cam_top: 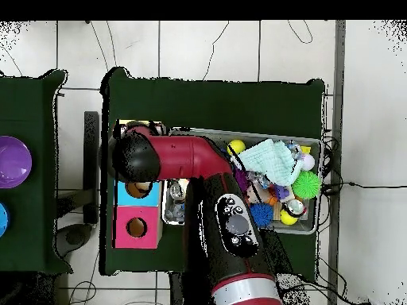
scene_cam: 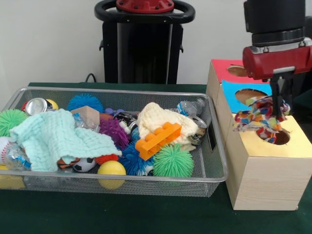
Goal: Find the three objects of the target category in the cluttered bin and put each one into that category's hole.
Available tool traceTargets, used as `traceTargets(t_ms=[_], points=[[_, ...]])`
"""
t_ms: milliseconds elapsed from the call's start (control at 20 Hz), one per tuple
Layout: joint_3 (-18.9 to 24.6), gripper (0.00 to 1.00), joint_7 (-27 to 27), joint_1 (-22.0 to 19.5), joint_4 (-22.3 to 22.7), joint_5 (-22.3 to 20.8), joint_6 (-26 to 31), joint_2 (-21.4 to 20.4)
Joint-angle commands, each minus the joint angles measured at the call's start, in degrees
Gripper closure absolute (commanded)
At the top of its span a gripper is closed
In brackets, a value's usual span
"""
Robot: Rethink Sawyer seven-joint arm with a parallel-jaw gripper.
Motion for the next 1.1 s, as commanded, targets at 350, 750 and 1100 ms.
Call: traceTargets(t_ms=[350, 750, 1100], points=[[-0.05, 1.00, 9.39, 4.79, -1.60, 3.63, 6.45, 10.01], [-4.76, 1.00, 10.84, 8.86, -7.60, 3.76, 6.43, 17.45], [-11.35, 1.00, 10.93, 12.67, -10.04, 1.95, 8.50, 18.55]])
